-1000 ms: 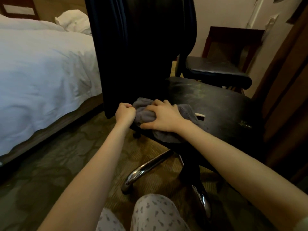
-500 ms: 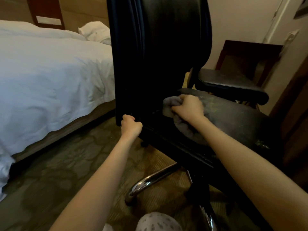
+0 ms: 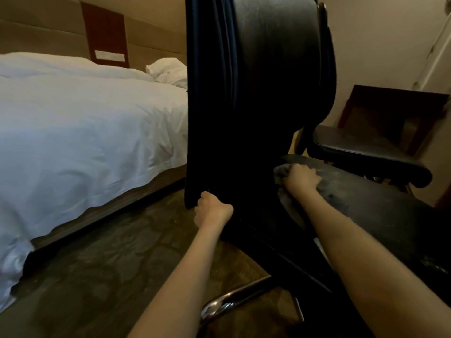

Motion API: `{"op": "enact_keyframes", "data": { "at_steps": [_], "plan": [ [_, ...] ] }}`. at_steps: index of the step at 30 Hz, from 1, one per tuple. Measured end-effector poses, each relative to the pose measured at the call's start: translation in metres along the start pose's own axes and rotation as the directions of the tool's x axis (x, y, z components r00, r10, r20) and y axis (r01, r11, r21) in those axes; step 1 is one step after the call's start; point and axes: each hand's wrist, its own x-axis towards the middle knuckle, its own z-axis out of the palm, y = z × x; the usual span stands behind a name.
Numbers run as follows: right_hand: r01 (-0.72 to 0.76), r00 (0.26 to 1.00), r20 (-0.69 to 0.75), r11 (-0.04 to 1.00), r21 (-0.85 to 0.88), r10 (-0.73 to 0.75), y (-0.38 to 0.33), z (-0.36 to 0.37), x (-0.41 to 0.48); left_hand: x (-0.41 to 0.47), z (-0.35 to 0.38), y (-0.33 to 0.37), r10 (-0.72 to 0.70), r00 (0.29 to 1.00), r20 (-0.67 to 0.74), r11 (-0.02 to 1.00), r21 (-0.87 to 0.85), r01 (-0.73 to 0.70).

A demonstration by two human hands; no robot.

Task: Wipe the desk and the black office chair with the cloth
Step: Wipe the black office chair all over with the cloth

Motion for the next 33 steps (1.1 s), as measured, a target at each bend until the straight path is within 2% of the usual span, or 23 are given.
{"op": "enact_keyframes", "data": {
  "at_steps": [2, 5, 7, 9, 13, 17, 19, 21, 23, 24, 26, 29, 31, 33],
  "plan": [
    [0.063, 0.998, -0.035, 0.992, 0.108, -0.059, -0.007, -0.006, -0.008, -0.002, 0.002, 0.001, 0.02, 0.999, -0.026, 1.0, 0.008, -0.02],
    [0.271, 0.962, -0.092, 0.94, 0.207, -0.257, -0.048, -0.017, -0.033, 0.001, 0.001, 0.003, -0.036, 0.998, -0.047, 0.997, -0.07, 0.033],
    [0.385, 0.922, -0.088, 0.918, 0.095, -0.378, -0.079, -0.01, -0.056, 0.003, 0.0, 0.002, -0.097, 0.988, -0.116, 0.983, -0.17, 0.076],
    [0.446, 0.892, -0.051, 0.893, -0.064, -0.45, -0.099, 0.008, -0.075, 0.004, 0.0, -0.003, -0.083, 0.984, -0.16, 0.981, -0.188, 0.052],
    [0.43, 0.893, -0.06, 0.886, -0.172, -0.446, -0.091, 0.019, -0.079, -0.001, -0.004, -0.004, -0.076, 0.99, -0.123, 0.98, -0.193, 0.051],
    [0.214, 0.968, -0.06, 0.926, -0.311, -0.243, -0.052, 0.003, -0.06, -0.004, -0.01, 0.0, -0.04, 0.995, -0.091, 0.994, -0.108, 0.03],
    [0.165, 0.984, -0.027, 0.948, -0.271, -0.178, -0.029, -0.005, -0.056, -0.01, -0.01, -0.003, 0.005, 0.995, -0.101, 0.997, -0.072, -0.013],
    [0.198, 0.977, -0.042, 0.966, -0.167, -0.208, -0.019, -0.013, -0.055, -0.013, -0.009, -0.004, 0.008, 0.995, -0.1, 0.999, -0.038, -0.012],
    [0.32, 0.933, -0.134, 0.941, -0.107, -0.333, -0.032, -0.016, -0.062, -0.015, -0.009, 0.002, 0.015, 0.993, -0.12, 1.0, 0.014, -0.013],
    [0.399, 0.901, -0.134, 0.909, -0.118, -0.413, -0.045, -0.015, -0.067, -0.016, -0.009, 0.005, 0.021, 0.989, -0.143, 0.999, 0.034, -0.016],
    [0.525, 0.842, -0.006, 0.824, -0.213, -0.539, -0.066, -0.008, -0.074, -0.018, -0.008, 0.006, 0.043, 0.983, -0.179, 0.998, 0.055, -0.034],
    [0.544, 0.837, 0.188, 0.822, -0.17, -0.515, -0.073, -0.004, -0.071, -0.022, -0.007, -0.005, 0.09, 0.976, -0.2, 0.996, 0.027, -0.086],
    [0.565, 0.819, 0.223, 0.812, -0.147, -0.529, -0.07, -0.006, -0.07, -0.022, -0.005, -0.007, 0.168, 0.964, -0.207, 0.984, -0.028, -0.178],
    [0.598, 0.801, 0.176, 0.776, -0.2, -0.572, -0.066, -0.005, -0.079, -0.025, -0.001, -0.001, 0.236, 0.95, -0.204, 0.967, -0.051, -0.251]
  ]
}}
